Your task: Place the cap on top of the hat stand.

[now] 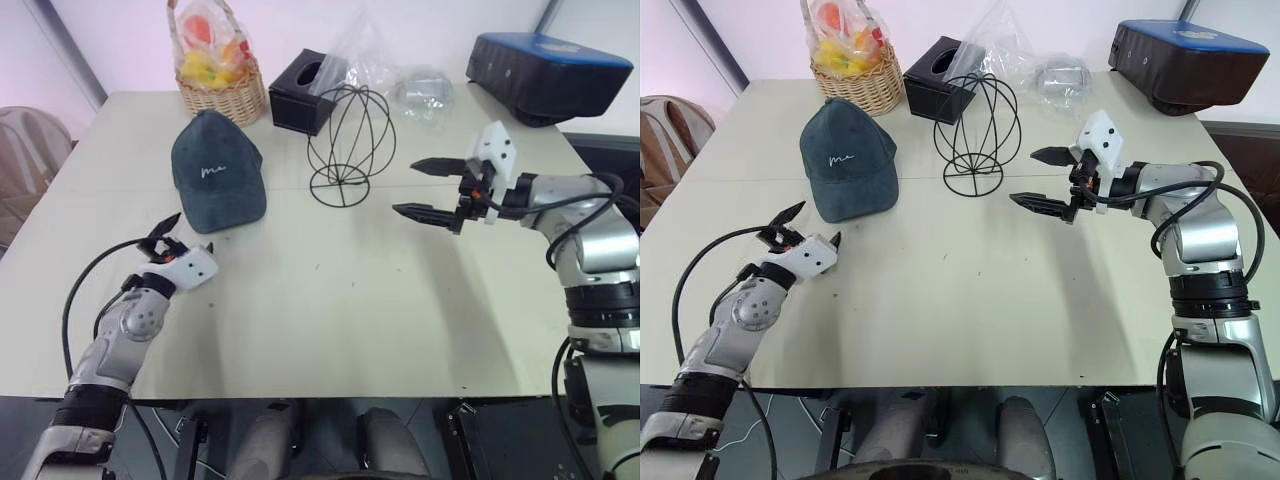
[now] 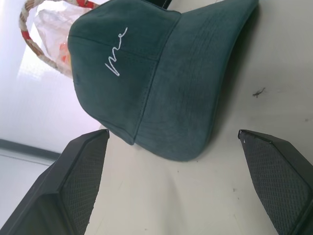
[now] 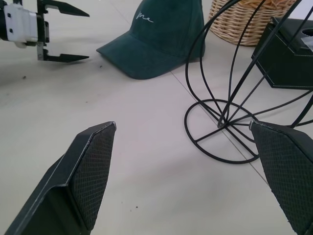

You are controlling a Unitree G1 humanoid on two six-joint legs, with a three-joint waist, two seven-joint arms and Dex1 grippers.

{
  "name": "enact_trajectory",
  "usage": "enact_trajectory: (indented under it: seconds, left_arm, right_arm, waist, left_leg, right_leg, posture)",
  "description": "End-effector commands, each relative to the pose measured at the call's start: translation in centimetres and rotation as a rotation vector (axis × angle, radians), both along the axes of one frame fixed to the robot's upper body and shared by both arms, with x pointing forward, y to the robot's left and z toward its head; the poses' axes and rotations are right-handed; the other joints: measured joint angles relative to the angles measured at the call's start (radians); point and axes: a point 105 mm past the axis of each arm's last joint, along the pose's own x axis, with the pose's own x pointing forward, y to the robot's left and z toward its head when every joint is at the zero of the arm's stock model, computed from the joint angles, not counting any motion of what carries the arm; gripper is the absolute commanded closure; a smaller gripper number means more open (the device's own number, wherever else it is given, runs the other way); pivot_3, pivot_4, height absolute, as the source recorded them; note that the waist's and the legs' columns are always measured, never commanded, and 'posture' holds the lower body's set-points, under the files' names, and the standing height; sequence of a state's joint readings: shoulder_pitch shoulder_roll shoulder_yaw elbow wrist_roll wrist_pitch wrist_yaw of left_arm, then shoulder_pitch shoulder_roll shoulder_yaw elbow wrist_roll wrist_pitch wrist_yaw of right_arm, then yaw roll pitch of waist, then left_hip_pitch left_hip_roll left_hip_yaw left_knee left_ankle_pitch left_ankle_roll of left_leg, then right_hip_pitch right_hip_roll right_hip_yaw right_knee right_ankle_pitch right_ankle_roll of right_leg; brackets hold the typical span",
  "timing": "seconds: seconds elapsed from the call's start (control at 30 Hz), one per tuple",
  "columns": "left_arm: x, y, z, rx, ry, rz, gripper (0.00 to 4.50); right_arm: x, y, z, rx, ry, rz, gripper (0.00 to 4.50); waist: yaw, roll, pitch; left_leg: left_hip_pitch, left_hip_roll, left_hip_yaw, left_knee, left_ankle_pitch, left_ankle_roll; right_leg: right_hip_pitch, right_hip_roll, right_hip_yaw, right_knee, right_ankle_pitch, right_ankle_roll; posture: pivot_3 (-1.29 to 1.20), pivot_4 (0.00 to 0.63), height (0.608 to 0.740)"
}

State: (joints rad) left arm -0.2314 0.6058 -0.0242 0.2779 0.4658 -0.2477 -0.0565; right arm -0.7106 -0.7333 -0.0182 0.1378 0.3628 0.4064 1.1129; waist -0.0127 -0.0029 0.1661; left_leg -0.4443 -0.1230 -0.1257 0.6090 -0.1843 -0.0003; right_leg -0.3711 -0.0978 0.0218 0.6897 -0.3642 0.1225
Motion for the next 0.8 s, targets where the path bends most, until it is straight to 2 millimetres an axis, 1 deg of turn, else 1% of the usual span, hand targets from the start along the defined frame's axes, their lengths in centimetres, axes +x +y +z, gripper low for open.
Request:
enact_trajectory:
  seconds: [0.03,0.2,0.4,0.8]
  left_arm:
    - [1.0,0.2,0.6,-0.001,-0.037,0.012,0.03]
    - [2.1,0.1,0.2,0.009,-0.033,0.024,0.03]
    - [2.8,0.3,0.0,0.020,-0.039,0.040,0.03]
    - [3.1,0.4,-1.1,0.013,-0.033,0.060,0.03]
  right_arm:
    - [-0.4,-0.2,1.7,0.016,-0.067,0.002,0.00]
    - [-0.4,-0.4,1.7,0.018,-0.070,-0.003,0.00]
    - [-0.4,-0.5,1.7,0.020,-0.072,-0.009,0.00]
    - [-0.3,-0.8,1.5,0.018,-0.073,-0.013,0.00]
  waist:
    - [0.000,0.000,0.000]
    - [0.001,0.000,0.000]
    - [0.002,0.000,0.000]
    - [0.001,0.000,-0.001]
  left_leg:
    - [0.000,0.000,0.000,0.000,0.000,0.000]
    - [0.000,0.000,0.000,0.001,0.000,0.000]
    - [0.000,0.000,0.000,0.003,0.000,0.000]
    - [0.000,-0.001,0.000,0.004,0.000,0.000]
  right_leg:
    - [0.000,0.000,0.000,0.000,0.000,0.000]
    - [0.000,0.000,0.000,0.001,0.000,0.000]
    - [0.000,0.000,0.000,0.002,0.000,0.000]
    - [0.000,0.000,0.000,0.005,0.000,0.000]
  posture:
    - [0.00,0.150,0.740]
    - [0.00,0.150,0.740]
    - [0.00,0.150,0.740]
    - [0.00,0.150,0.740]
